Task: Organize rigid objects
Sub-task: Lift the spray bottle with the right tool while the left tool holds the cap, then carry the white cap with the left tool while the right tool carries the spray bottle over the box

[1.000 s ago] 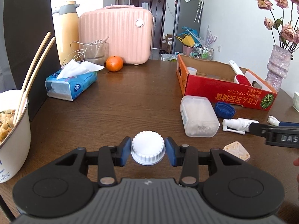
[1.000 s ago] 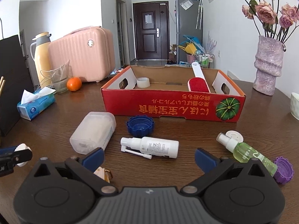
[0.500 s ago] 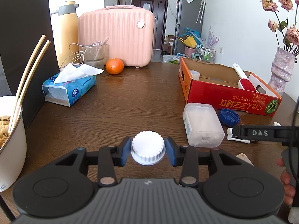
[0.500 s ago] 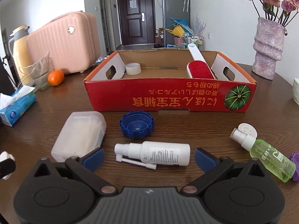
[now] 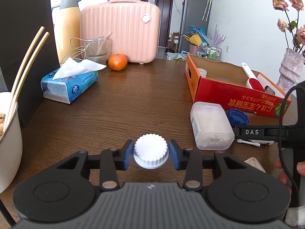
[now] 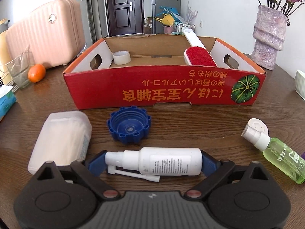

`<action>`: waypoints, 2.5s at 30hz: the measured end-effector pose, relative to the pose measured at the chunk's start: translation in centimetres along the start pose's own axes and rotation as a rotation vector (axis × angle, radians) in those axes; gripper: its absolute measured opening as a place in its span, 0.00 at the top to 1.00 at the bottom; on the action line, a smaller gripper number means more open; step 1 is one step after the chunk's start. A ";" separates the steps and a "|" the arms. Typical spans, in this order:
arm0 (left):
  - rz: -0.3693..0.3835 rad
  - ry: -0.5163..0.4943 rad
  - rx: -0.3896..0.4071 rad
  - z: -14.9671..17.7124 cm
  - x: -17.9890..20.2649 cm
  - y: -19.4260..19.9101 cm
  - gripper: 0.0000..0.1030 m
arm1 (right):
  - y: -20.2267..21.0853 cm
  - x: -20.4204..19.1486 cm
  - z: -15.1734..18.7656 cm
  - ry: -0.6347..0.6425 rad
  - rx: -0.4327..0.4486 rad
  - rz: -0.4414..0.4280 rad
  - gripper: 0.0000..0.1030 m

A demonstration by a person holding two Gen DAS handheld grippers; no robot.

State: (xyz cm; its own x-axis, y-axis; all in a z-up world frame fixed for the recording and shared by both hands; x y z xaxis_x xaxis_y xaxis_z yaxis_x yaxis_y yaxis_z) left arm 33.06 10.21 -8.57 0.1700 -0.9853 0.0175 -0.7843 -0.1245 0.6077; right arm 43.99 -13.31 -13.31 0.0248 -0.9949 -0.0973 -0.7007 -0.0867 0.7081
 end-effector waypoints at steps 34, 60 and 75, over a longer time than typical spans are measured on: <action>-0.009 -0.081 0.067 -1.0 4.7 3.0 0.60 | 11.9 5.9 1.5 0.049 0.274 -0.075 0.06; 0.063 -0.133 0.140 -6.7 13.7 2.9 0.60 | 13.6 8.2 -3.4 0.121 0.357 -0.056 0.06; 0.061 -0.088 0.173 -11.1 16.0 -0.1 0.60 | 10.6 8.5 -8.2 0.080 0.369 -0.050 0.06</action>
State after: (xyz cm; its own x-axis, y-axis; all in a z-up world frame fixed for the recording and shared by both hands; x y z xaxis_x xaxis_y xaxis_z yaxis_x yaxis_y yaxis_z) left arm 42.48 -4.21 0.46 0.0725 -0.9971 -0.0239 -0.8838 -0.0753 0.4618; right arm 42.64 -23.09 -0.85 0.1111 -0.9920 -0.0604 -0.9064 -0.1261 0.4033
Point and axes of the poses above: each gripper's, at about its wrist camera, not at the fingertips, and y roughly against the way its jaws point, x to its right, z to its underside, the point moved 8 cm from there along -y, roughly the way its jaws point, and after that the axes turned 5 degrees about -z, right-handed, at the moved point
